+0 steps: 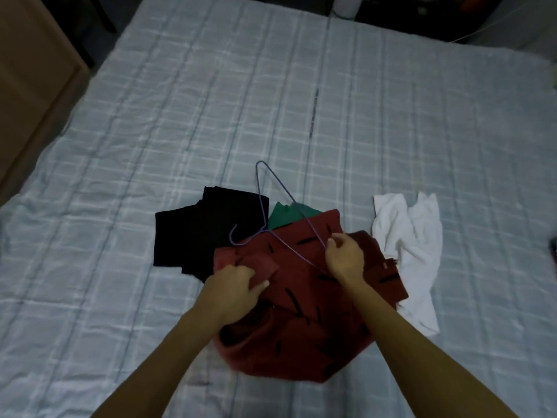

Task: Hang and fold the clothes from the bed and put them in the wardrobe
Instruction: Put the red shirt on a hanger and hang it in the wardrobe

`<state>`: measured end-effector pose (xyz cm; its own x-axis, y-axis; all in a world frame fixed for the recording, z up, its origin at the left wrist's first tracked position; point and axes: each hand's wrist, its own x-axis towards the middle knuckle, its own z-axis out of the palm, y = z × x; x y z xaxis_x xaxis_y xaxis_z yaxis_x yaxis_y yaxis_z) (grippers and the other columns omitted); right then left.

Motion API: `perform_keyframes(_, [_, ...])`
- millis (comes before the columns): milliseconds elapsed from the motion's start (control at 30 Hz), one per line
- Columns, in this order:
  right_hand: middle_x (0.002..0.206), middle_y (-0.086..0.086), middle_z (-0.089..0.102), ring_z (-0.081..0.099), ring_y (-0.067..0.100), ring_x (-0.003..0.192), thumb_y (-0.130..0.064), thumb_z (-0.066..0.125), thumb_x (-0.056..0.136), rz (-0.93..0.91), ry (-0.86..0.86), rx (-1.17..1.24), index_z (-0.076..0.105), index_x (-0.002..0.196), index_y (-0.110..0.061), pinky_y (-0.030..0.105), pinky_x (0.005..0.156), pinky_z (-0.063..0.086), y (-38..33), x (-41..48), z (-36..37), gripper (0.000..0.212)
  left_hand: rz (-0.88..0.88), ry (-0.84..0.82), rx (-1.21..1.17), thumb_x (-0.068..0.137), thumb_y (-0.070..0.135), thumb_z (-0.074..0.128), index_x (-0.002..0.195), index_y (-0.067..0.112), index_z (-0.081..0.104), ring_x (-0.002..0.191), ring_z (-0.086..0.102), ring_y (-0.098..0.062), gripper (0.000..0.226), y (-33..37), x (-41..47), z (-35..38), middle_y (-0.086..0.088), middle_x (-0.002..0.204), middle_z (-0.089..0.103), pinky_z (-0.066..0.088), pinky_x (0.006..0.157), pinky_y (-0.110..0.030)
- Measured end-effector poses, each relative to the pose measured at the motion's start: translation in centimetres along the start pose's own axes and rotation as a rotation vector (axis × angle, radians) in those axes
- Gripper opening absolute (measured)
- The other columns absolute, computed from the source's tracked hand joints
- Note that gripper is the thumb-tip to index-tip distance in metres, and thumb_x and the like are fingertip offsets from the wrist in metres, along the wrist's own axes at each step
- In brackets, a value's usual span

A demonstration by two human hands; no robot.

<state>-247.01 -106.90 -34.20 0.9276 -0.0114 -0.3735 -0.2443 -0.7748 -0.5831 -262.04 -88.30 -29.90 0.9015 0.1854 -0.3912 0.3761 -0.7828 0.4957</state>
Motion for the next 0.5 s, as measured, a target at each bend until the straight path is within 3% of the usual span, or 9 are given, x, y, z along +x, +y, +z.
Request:
perform_keyframes(267, [0.137,0.013,0.050,0.048,0.027,0.124,-0.019,0.057,0.092,-0.412,-0.357,-0.261,0.046,0.137,-0.010,0.032,0.103,0.035,-3.3,1.2,7.2,0.047,0.033,0.042,-0.106,0.090,0.050,0.050,0.073,0.017,0.063,0.065,0.058,-0.016,0.039,-1.5,2.9,0.2,0.003,0.069,0.063,0.048,0.064,-0.033])
perform_keyframes(400, [0.140,0.017,0.044,0.045,0.034,0.124,-0.019,0.058,0.091,-0.393,-0.506,-0.388,0.023,0.150,-0.016,0.041,0.101,0.040,-5.0,2.7,12.4,0.068,0.045,0.021,-0.141,0.090,0.050,0.050,0.068,0.018,0.059,0.058,0.054,-0.010,0.041,-2.7,3.6,0.8,0.004,0.063,0.060,0.047,0.061,-0.031])
perform_keyframes(500, [0.128,0.019,0.050,0.049,0.036,0.115,-0.023,0.057,0.091,-0.382,-0.424,-0.570,0.017,0.151,-0.021,0.041,0.093,0.039,-5.3,3.7,14.4,0.072,0.032,0.049,-0.147,0.090,0.052,0.049,0.066,0.019,0.057,0.058,0.054,-0.010,0.042,-3.7,3.7,0.9,0.003,0.061,0.058,0.047,0.060,-0.032])
